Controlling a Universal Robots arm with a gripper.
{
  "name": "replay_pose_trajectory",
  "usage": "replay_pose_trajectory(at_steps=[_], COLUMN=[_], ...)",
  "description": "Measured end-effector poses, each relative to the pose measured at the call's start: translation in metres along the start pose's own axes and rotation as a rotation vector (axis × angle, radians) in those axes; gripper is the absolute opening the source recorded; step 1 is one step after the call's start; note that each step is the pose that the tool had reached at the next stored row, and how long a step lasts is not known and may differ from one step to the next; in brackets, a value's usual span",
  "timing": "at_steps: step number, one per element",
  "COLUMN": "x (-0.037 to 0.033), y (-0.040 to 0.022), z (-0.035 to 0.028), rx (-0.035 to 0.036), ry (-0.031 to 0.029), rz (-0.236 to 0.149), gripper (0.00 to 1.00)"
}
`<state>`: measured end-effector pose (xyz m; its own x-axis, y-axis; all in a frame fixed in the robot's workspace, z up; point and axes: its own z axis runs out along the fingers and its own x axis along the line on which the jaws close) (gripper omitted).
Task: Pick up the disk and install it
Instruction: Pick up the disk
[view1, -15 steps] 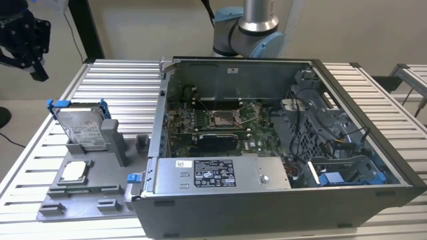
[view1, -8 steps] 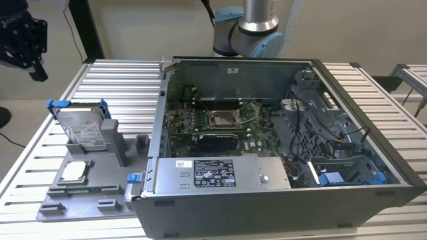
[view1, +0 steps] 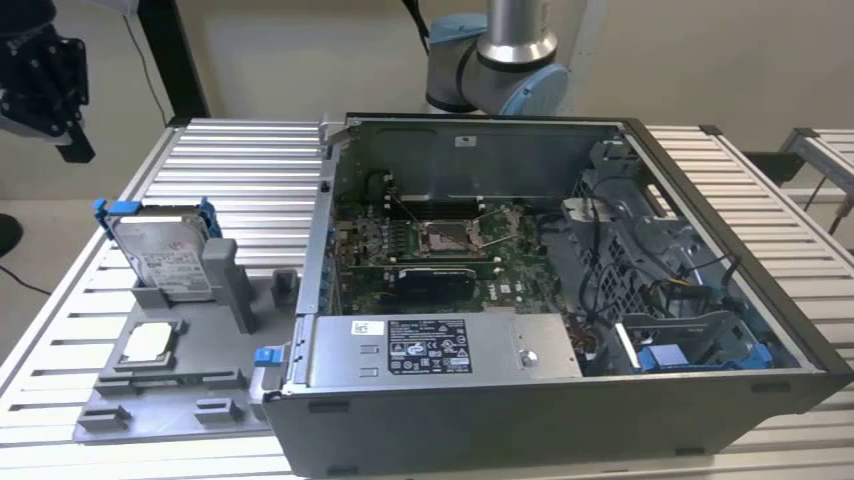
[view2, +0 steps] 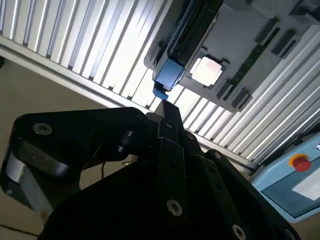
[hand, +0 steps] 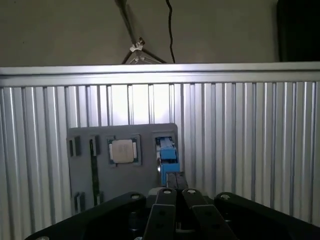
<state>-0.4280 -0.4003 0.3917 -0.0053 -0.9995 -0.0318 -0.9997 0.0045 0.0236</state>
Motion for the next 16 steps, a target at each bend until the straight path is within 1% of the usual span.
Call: replay_pose_trajectory(at_steps=[5,10,14,16], x=[0.0,0.0011,0.0069,0.009], y=[0.0,-0.001,-0.0027,-0.0052], z=[0.0001,0.0002,0.0004,0.0004], rx=[-0.0024,-0.0034,-0.0039,-0.004], ry=[0.002,0.0029,0.003,0.003], rz=[-0.087,-0.118,-0.119,-0.121], gripper=[0.0,0.0,0.0,0.0])
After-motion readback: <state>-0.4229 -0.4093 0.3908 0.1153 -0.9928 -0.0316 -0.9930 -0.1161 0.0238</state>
